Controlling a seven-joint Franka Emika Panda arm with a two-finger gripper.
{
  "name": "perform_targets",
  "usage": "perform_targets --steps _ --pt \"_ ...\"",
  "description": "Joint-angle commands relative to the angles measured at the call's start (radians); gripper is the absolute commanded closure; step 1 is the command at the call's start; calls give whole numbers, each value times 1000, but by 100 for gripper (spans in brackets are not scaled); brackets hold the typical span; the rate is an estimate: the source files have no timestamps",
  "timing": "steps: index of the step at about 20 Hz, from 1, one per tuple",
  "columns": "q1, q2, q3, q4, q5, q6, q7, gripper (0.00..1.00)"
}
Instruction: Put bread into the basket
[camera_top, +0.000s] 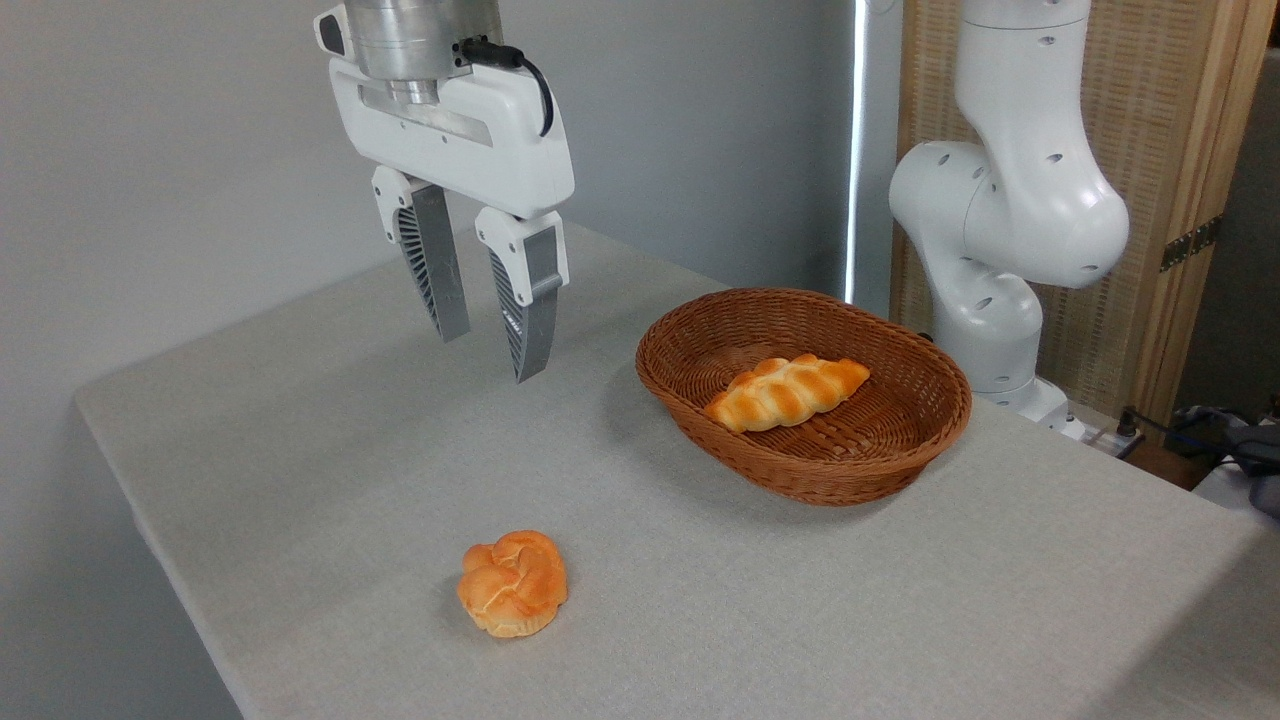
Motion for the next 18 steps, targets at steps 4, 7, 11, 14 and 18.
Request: perform_targets --steps 4,7,11,14,18 --pt "-5 -1 17 17 4 -28 0 0" --pt "-5 -1 17 17 4 -31 2 0" --pt "-5 -1 19 17 11 -32 2 0" --pt "-5 -1 19 17 13 -23 3 0" --pt "-3 -1 20 14 15 -23 3 0"
